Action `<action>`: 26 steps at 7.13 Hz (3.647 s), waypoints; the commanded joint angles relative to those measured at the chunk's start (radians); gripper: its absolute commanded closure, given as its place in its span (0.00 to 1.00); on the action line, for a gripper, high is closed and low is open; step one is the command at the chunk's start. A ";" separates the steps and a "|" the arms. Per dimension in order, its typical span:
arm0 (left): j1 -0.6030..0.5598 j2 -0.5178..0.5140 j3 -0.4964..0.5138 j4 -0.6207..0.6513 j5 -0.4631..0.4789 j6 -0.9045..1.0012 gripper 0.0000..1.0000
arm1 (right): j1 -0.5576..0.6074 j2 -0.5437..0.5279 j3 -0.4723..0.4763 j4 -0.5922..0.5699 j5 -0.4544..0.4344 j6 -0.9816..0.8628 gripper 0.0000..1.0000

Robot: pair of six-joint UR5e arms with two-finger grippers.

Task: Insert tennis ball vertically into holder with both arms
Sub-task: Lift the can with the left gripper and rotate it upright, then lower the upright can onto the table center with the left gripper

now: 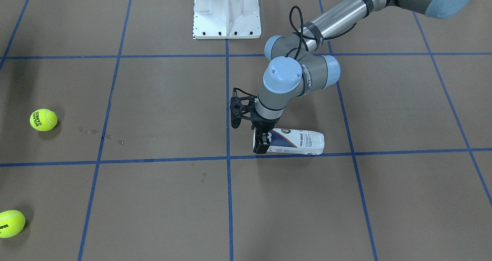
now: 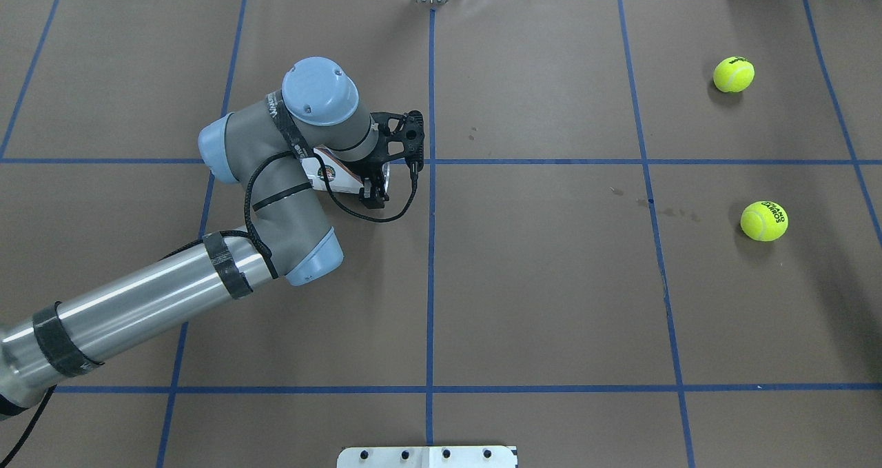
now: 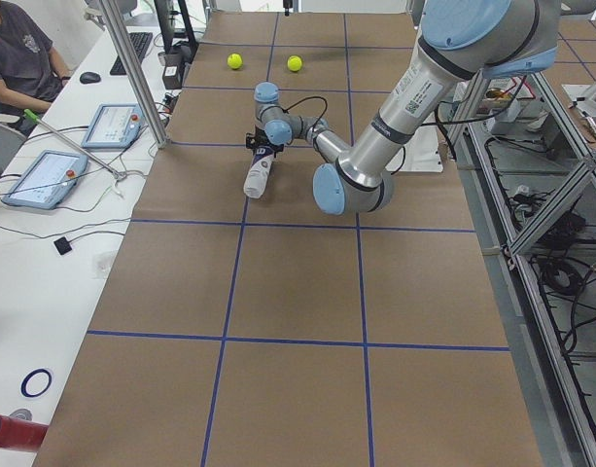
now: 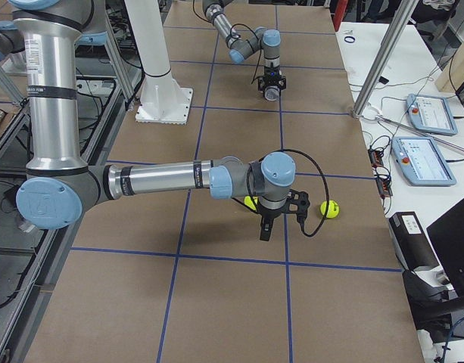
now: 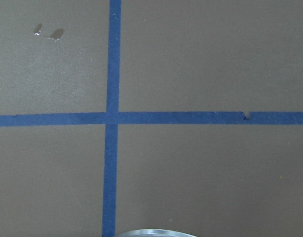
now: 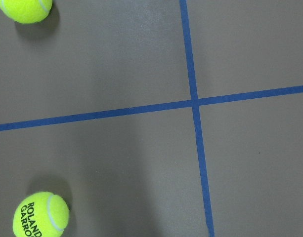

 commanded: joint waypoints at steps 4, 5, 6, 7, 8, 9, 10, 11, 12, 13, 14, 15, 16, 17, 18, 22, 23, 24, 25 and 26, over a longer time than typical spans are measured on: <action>-0.024 -0.008 -0.141 -0.015 -0.006 -0.075 0.37 | 0.000 0.000 0.005 0.000 0.008 0.000 0.00; -0.035 -0.011 -0.169 -0.062 -0.006 -0.141 0.37 | 0.000 0.000 0.006 0.000 0.006 0.000 0.00; -0.038 -0.007 -0.177 -0.180 -0.009 -0.242 0.37 | 0.000 0.000 0.006 0.002 0.006 0.000 0.00; -0.040 0.002 -0.166 -0.327 -0.009 -0.357 0.37 | 0.000 0.000 0.008 0.002 0.006 0.000 0.00; -0.035 0.014 -0.165 -0.395 -0.010 -0.455 0.38 | 0.000 0.002 0.011 0.002 0.006 0.000 0.00; -0.031 0.036 -0.163 -0.516 -0.010 -0.588 0.38 | 0.000 0.002 0.011 0.003 0.006 0.000 0.00; -0.029 0.071 -0.119 -0.722 -0.010 -0.713 0.38 | 0.000 0.002 0.012 0.005 0.006 0.000 0.00; -0.029 0.073 -0.062 -0.893 -0.007 -0.825 0.38 | 0.000 0.002 0.012 0.006 0.006 0.000 0.00; -0.029 0.073 -0.036 -1.011 -0.003 -0.903 0.38 | 0.000 0.002 0.012 0.006 0.006 0.000 0.00; -0.029 0.073 -0.034 -1.088 0.008 -0.963 0.38 | 0.000 0.002 0.012 0.009 0.005 0.000 0.00; -0.027 0.073 -0.010 -1.205 0.057 -0.988 0.36 | 0.000 0.008 0.014 0.009 0.005 0.000 0.00; -0.027 0.062 0.021 -1.298 0.074 -0.989 0.35 | 0.000 0.008 0.017 0.011 0.005 0.000 0.00; -0.012 0.062 0.024 -1.365 0.115 -0.986 0.35 | 0.000 0.009 0.018 0.012 0.005 0.000 0.00; 0.032 0.070 0.030 -1.435 0.187 -0.981 0.34 | 0.000 0.008 0.031 0.012 0.005 0.000 0.00; 0.072 0.067 0.036 -1.465 0.248 -0.981 0.35 | 0.000 0.003 0.040 0.012 0.006 0.000 0.00; 0.104 0.062 0.090 -1.577 0.322 -0.981 0.33 | 0.000 0.000 0.043 0.014 0.008 0.000 0.00; 0.104 0.056 0.120 -1.579 0.351 -0.981 0.32 | 0.000 0.000 0.044 0.014 0.008 0.000 0.00; 0.108 0.050 0.142 -1.583 0.376 -0.982 0.32 | 0.000 0.000 0.048 0.014 0.008 0.000 0.00; 0.108 0.054 0.159 -1.606 0.381 -0.982 0.32 | 0.002 0.000 0.048 0.014 0.012 0.000 0.00; 0.111 0.051 0.177 -1.643 0.381 -0.982 0.32 | 0.000 0.000 0.048 0.015 0.014 0.000 0.00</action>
